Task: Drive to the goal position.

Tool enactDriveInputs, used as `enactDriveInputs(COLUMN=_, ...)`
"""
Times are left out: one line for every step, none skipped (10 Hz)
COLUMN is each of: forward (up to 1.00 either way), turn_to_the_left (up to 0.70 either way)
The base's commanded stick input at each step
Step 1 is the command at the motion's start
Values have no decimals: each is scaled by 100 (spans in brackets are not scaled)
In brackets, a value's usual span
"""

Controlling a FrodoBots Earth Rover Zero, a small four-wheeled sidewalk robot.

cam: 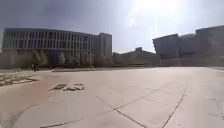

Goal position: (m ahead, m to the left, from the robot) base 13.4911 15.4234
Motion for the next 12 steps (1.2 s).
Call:
enactDriveInputs(forward=70, turn_to_the_left=1)
enactDriveInputs(forward=70, turn_to_the_left=1)
enactDriveInputs(forward=70, turn_to_the_left=1)
enactDriveInputs(forward=70, turn_to_the_left=1)
enactDriveInputs(forward=70, turn_to_the_left=1)
enactDriveInputs(forward=70, turn_to_the_left=1)
enactDriveInputs(forward=70, turn_to_the_left=1)
enactDriveInputs(forward=70, turn_to_the_left=1)
enactDriveInputs(forward=70, turn_to_the_left=1)
enactDriveInputs(forward=70, turn_to_the_left=1)
enactDriveInputs(forward=70, turn_to_the_left=1)
enactDriveInputs(forward=70, turn_to_the_left=1)
